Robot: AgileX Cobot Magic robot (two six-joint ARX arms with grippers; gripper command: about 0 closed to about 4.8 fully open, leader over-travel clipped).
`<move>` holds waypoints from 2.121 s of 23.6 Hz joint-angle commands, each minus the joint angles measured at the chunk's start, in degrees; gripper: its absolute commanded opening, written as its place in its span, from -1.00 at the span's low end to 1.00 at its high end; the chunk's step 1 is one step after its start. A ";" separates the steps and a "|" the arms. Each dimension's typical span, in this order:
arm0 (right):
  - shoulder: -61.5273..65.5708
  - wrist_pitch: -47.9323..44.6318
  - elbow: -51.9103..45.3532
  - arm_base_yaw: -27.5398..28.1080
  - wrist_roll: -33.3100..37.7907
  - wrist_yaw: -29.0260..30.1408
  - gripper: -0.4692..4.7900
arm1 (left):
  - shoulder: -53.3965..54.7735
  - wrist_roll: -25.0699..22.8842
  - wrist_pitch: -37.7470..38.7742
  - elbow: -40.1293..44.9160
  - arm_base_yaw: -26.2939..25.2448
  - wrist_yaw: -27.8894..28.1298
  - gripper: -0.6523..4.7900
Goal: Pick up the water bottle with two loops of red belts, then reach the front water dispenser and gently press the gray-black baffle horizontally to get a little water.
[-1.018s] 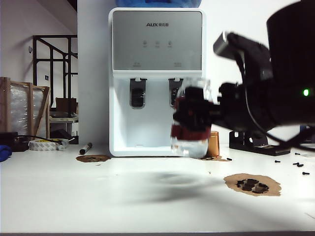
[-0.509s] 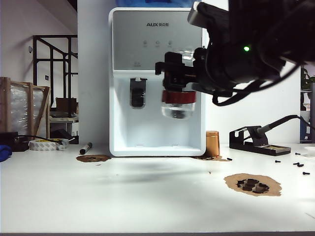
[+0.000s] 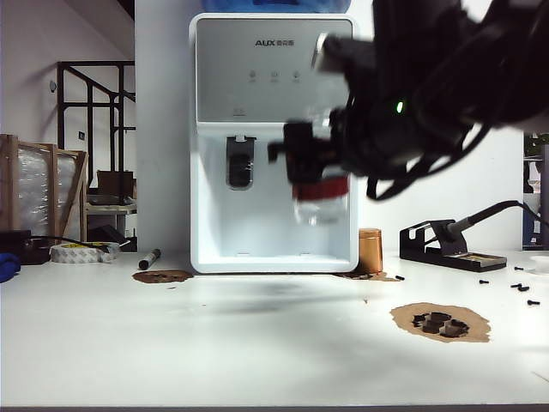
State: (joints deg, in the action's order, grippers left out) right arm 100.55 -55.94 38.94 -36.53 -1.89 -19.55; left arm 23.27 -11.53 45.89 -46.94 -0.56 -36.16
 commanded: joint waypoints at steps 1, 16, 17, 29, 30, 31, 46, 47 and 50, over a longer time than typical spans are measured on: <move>2.86 -1.70 2.03 0.09 -0.85 0.85 -0.84 | 0.15 -0.04 -0.17 -0.24 0.00 -0.04 -0.76; 10.75 1.64 13.92 1.77 -2.45 -7.04 -0.84 | 0.15 -0.04 1.46 -0.24 0.00 0.00 -0.76; 10.99 2.16 13.94 2.19 -1.81 -6.69 -0.84 | 0.15 -0.04 1.46 -0.24 0.00 -0.02 -0.76; 15.06 0.55 15.47 5.62 -0.74 -0.20 -0.84 | 0.15 -0.04 1.68 -0.24 0.02 -0.02 -0.76; 15.47 0.57 16.13 5.66 -0.74 0.28 -0.84 | 0.15 -0.04 1.68 -0.24 0.02 -0.02 -0.76; 15.67 0.55 16.52 5.79 -0.85 0.44 -0.84 | 0.15 -0.04 1.70 -0.24 0.02 -0.02 -0.76; 17.90 3.63 22.88 7.08 -2.97 1.73 -0.84 | 0.13 -0.04 2.56 -0.24 0.02 0.00 -0.76; 17.94 3.56 22.88 7.23 -2.95 1.73 -0.84 | 0.15 -0.04 2.54 -0.24 0.02 -0.02 -0.76; 17.99 3.58 22.88 7.76 -2.97 1.77 -0.84 | 0.13 -0.04 2.54 -0.24 0.00 0.00 -0.76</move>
State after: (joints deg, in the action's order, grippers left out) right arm 118.85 -51.11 61.28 -29.39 -4.73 -17.72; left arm 23.27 -11.53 48.69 -46.94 -0.56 -36.07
